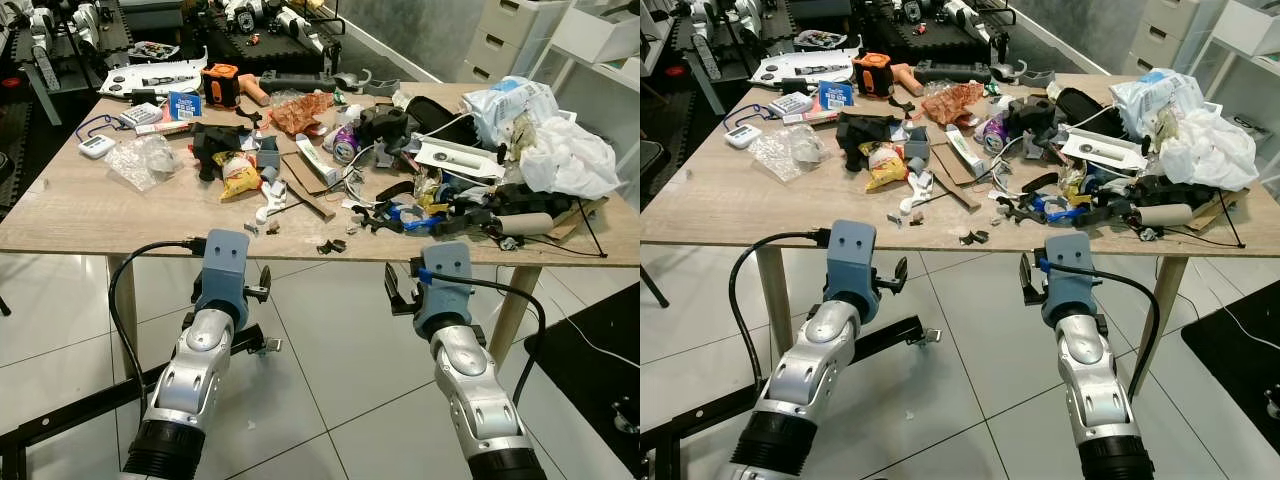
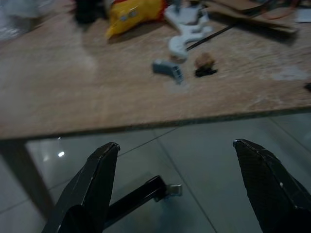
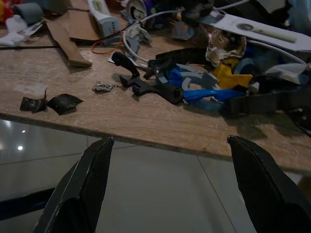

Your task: Picking trash to rubbish bin

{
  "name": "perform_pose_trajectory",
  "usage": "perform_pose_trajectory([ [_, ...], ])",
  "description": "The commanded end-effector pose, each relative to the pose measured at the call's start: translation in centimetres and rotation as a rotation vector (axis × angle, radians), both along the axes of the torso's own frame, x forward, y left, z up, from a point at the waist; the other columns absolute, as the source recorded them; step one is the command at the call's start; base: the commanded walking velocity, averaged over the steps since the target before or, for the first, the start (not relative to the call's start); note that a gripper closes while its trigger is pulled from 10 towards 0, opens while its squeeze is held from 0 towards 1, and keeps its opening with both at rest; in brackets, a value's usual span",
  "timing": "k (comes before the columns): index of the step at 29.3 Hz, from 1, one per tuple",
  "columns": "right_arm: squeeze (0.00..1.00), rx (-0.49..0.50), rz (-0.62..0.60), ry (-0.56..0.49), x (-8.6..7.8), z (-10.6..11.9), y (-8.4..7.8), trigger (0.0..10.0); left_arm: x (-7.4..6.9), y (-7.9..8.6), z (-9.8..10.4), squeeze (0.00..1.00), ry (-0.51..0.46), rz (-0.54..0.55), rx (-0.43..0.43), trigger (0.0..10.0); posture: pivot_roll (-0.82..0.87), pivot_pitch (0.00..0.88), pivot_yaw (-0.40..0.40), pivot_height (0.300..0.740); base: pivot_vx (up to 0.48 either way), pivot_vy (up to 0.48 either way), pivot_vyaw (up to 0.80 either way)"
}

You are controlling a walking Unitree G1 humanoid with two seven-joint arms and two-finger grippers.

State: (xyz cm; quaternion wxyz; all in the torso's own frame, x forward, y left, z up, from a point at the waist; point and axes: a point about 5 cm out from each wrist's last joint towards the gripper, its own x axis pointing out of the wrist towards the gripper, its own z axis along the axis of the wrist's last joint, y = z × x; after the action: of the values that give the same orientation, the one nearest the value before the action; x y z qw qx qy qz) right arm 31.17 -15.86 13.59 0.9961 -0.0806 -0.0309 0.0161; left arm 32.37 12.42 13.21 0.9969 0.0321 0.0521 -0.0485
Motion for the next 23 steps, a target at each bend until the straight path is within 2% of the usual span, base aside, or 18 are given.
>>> perform_pose_trajectory([
  [1, 0.0, -0.008, -0.001, 0.008, -0.21, -0.11, -0.09, 10.0, -0.22, -0.15, -0.46, 0.0, 0.025, -0.007, 0.007, 10.0, -0.02, 0.15, 0.015, 0.74, 0.0, -0.48, 0.0],
  [8, 0.0, -0.01, 0.0, 0.01, -0.24, -0.16, -0.14, 10.0, -0.15, -0.14, -0.4, 0.0, 0.023, -0.003, 0.003, 10.0, -0.03, 0.148, 0.016, 0.74, 0.0, -0.48, 0.0],
  [11, 0.0, -0.012, 0.001, 0.01, -0.19, -0.15, -0.15, 10.0, -0.13, -0.02, -0.52, 0.0, 0.047, 0.015, -0.048, 10.0, -0.03, 0.148, 0.016, 0.74, 0.0, 0.0, 0.0],
  [20, 0.0, -0.014, 0.006, 0.01, -0.14, -0.11, -0.12, 10.0, -0.11, 0.06, -0.61, 0.0, 0.061, 0.024, -0.051, 10.0, -0.03, 0.146, 0.013, 0.74, 0.0, 0.461, 0.0],
  [23, 0.0, -0.015, 0.008, 0.011, -0.16, -0.1, -0.1, 10.0, -0.12, 0.09, -0.59, 0.0, 0.054, 0.025, -0.036, 10.0, -0.03, 0.144, 0.013, 0.74, 0.0, 0.0, 0.0],
])
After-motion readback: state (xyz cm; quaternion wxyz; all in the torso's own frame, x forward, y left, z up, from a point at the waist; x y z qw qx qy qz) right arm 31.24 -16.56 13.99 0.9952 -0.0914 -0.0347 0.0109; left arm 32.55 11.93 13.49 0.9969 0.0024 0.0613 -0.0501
